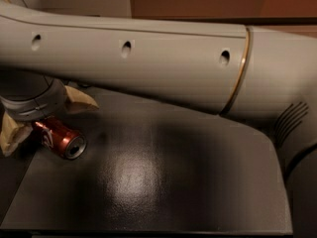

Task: Place coke can upright

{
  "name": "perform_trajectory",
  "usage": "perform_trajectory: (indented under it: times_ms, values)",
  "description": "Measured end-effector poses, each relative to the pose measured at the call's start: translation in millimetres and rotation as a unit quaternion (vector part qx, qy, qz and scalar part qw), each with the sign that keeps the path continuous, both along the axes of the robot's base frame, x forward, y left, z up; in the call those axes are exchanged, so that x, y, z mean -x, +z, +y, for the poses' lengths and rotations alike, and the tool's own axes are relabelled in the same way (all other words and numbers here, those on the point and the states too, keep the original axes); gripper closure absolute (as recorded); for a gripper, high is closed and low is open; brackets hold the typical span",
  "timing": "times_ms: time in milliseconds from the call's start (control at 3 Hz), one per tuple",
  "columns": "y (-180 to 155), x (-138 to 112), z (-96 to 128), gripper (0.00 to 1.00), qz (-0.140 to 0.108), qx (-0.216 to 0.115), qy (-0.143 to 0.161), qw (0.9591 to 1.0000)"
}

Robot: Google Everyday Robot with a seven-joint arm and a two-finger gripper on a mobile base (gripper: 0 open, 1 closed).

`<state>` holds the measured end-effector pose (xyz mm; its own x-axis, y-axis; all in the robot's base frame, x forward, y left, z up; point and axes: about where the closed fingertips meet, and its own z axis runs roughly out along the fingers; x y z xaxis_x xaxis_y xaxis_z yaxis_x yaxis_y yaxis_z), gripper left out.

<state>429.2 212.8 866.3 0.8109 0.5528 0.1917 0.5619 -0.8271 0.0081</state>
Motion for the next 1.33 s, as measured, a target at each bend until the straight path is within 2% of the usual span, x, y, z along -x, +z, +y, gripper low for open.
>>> perform_trajectory:
  times_ms: [667,1000,1333]
  values:
    - [-15.4,-1.7,-5.3,0.0,0.018,0.032,0.044,0.9984]
    - [-19.4,1.5,-7.4,0.18,0.034,0.043,0.065,0.9964]
    - [-25.0,4.0,-8.6,0.41,0.045,0.049,0.076,0.9948]
